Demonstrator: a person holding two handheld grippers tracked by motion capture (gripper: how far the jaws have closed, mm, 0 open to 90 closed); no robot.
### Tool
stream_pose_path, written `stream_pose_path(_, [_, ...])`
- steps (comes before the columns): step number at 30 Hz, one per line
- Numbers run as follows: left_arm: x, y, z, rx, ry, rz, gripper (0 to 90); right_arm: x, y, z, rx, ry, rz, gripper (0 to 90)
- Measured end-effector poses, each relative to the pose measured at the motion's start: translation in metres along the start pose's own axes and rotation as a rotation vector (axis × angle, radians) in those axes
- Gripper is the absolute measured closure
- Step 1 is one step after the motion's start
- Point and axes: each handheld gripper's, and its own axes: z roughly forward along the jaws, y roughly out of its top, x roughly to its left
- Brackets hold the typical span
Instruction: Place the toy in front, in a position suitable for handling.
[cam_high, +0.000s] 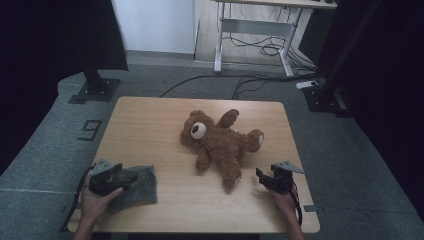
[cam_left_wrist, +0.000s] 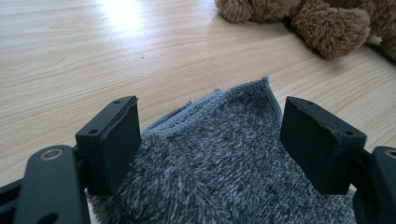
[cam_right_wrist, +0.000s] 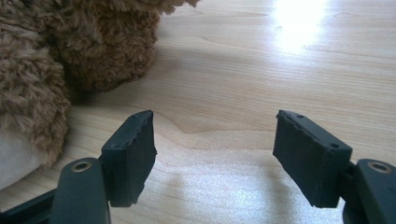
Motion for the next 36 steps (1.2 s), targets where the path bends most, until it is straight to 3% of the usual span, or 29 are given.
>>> stream_pose_path(9, [-0.001, 0.001, -0.001, 0.003, -0.003, 0.001, 20.9, 0.004, 0.000, -0.002, -0.023, 0.016, -0.003, 30.3])
stream_pose_path(12, [-0.003, 0.001, -0.002, 0.000, -0.001, 0.003, 21.1, 0.010, 0.006, -0.008, -0.055, 0.049, 0.015, 30.7])
stream_pose_path(13, [-0.003, 0.002, -0.002, -0.004, -0.006, 0.000, 21.3, 0.018, 0.013, -0.012, -0.076, 0.086, 0.015, 30.7])
stream_pose_path(16, [-0.004, 0.002, -0.002, -0.003, -0.010, 0.001, 21.3, 0.030, 0.019, -0.014, -0.090, 0.115, -0.003, 30.7])
stream_pose_path(17, [-0.004, 0.002, -0.001, -0.003, -0.011, -0.001, 21.5, 0.041, 0.025, -0.012, -0.098, 0.144, -0.017, 30.8])
stream_pose_path(19, [-0.005, 0.001, 0.000, 0.002, -0.014, 0.000, 21.5, 0.045, 0.027, -0.012, -0.102, 0.155, -0.017, 30.8])
stream_pose_path(21, [-0.006, 0.001, 0.000, 0.007, -0.017, 0.001, 21.7, 0.062, 0.037, -0.006, -0.101, 0.196, -0.021, 31.2])
stream_pose_path(23, [-0.006, 0.001, 0.000, 0.005, -0.020, -0.001, 21.8, 0.072, 0.040, 0.000, -0.090, 0.206, -0.033, 31.2])
stream_pose_path(26, [-0.006, 0.001, 0.000, 0.003, -0.023, -0.004, 21.9, 0.082, 0.043, 0.008, -0.072, 0.211, -0.053, 30.8])
stream_pose_path(27, [-0.006, 0.001, 0.000, 0.002, -0.023, -0.004, 22.1, 0.092, 0.045, 0.018, -0.058, 0.181, -0.067, 31.0])
stream_pose_path(29, [-0.006, 0.001, 0.000, 0.001, -0.026, -0.005, 22.1, 0.094, 0.045, 0.024, -0.055, 0.169, -0.062, 30.7])
stream_pose_path(32, [-0.006, 0.001, 0.000, 0.001, -0.026, -0.003, 22.3, 0.098, 0.047, 0.044, -0.002, 0.126, -0.037, 25.2])
stream_pose_path(33, [-0.006, 0.002, -0.001, -0.001, -0.027, -0.006, 22.3, 0.098, 0.047, 0.049, 0.003, 0.133, -0.026, 24.7])
stream_pose_path(36, [-0.006, 0.002, -0.002, -0.008, -0.025, -0.007, 22.4, 0.104, 0.050, 0.057, 0.006, 0.117, -0.045, 25.5])
